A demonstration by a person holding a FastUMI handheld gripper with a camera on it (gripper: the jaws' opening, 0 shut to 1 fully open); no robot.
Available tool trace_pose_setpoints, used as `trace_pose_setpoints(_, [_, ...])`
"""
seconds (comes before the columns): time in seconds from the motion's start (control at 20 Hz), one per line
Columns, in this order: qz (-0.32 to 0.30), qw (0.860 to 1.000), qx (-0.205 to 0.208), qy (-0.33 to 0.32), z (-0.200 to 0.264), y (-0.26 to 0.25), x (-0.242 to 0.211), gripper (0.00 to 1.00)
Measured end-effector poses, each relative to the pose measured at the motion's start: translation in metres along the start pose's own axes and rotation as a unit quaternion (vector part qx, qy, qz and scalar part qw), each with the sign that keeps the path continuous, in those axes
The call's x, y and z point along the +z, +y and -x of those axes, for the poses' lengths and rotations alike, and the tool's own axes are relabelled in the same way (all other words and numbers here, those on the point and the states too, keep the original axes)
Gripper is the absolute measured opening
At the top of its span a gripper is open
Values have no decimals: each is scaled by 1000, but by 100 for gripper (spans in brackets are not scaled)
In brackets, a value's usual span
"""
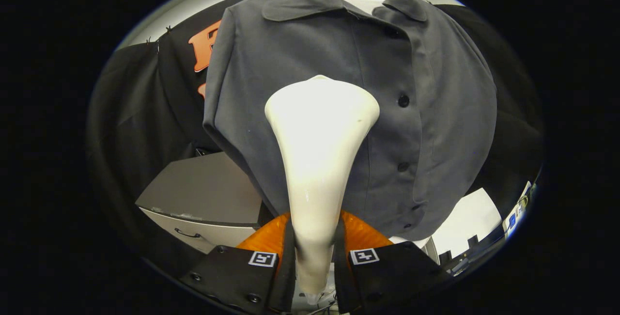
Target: Iron the clothes twice with a garment steamer, once on the left side and once on the right side.
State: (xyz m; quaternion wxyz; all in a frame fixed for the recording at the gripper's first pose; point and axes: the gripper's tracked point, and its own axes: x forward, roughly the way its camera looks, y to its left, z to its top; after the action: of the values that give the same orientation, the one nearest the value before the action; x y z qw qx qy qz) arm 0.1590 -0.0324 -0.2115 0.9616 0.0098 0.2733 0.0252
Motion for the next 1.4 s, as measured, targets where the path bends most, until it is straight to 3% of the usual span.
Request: trace_pose_setpoints(1.4, [-25, 988, -35, 149, -46, -43, -161, 41])
